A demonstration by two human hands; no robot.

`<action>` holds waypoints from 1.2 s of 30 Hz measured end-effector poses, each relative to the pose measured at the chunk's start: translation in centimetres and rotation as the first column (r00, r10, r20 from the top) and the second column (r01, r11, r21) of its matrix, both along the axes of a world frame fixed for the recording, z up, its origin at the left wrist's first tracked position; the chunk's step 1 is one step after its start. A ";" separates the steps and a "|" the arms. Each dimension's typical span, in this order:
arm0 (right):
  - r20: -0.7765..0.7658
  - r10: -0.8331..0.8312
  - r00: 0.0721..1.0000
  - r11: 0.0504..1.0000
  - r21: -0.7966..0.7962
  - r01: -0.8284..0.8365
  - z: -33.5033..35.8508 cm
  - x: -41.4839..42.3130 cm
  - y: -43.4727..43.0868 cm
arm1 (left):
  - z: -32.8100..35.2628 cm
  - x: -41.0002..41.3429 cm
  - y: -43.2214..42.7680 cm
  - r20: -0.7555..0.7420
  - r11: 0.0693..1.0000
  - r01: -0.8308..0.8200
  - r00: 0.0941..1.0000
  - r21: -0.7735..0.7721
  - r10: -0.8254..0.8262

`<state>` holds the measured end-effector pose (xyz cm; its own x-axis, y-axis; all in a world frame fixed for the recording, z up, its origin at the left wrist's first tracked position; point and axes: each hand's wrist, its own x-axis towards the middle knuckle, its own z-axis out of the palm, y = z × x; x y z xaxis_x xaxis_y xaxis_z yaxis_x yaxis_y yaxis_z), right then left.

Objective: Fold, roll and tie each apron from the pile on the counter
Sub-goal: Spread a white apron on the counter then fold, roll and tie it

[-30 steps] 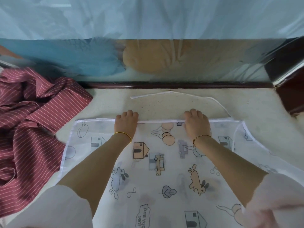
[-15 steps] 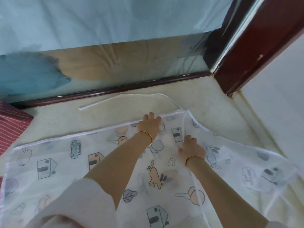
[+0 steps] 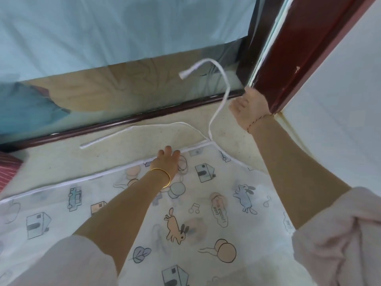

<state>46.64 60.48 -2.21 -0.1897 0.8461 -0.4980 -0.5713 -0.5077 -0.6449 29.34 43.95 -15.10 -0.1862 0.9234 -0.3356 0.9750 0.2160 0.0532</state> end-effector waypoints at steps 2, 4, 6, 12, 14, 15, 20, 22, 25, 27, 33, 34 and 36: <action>0.470 0.229 0.853 0.963 0.015 -0.267 -2.2 0.4 -0.5 | 0.4 0.0 0.5 0.037 0.999 -0.052 0.998 0.010 0.052; 0.901 0.378 0.212 0.719 -0.141 -0.681 -5.2 0.8 -2.2 | 0.5 0.0 1.1 0.049 0.994 -0.105 0.993 0.029 0.104; 0.951 0.266 -0.157 0.599 -0.291 -0.746 -7.8 1.1 -4.2 | 0.5 -0.1 1.5 0.035 0.987 -0.159 0.987 0.031 0.158; 0.885 0.077 -0.459 0.580 -0.415 -0.701 -11.0 1.4 -6.1 | -0.2 -0.6 2.2 0.035 0.964 -0.267 0.963 -0.008 0.267; 0.888 0.071 -0.455 0.586 -0.406 -0.701 -11.2 1.2 -5.8 | -0.3 -0.7 2.2 0.076 0.957 -0.291 0.954 -0.002 0.290; 0.894 0.077 -0.442 0.598 -0.396 -0.697 -11.4 1.2 -5.7 | -0.3 -0.8 2.2 0.095 0.954 -0.299 0.950 -0.001 0.297; 0.955 0.081 -0.285 0.690 -0.261 -0.676 -12.1 1.2 -5.2 | -0.2 -1.5 2.6 0.160 0.947 -0.316 0.934 -0.048 0.320; 0.974 0.076 -0.216 0.681 -0.209 -0.702 -12.5 1.2 -5.0 | -0.1 -1.9 2.8 0.196 0.942 -0.332 0.921 -0.056 0.336; 0.984 0.086 -0.153 0.663 -0.171 -0.729 -12.7 1.2 -4.9 | 0.0 -2.4 2.7 0.216 0.923 -0.382 0.898 -0.049 0.384; 0.983 0.114 -0.145 0.652 -0.185 -0.735 -12.8 1.2 -4.8 | 0.1 -2.6 2.5 0.196 0.916 -0.398 0.896 -0.048 0.399; 0.961 0.165 -0.223 0.654 -0.276 -0.705 -13.0 0.9 -5.0 | 0.1 -2.8 2.9 0.178 0.932 -0.358 0.915 -0.054 0.361; 0.958 0.181 -0.224 0.650 -0.288 -0.703 -13.0 0.9 -5.2 | 0.1 -2.8 2.8 0.172 0.937 -0.343 0.921 -0.071 0.350; 0.953 0.222 -0.204 0.650 -0.301 -0.698 -12.9 0.9 -5.6 | 0.3 -3.1 2.7 0.137 0.947 -0.304 0.939 -0.106 0.316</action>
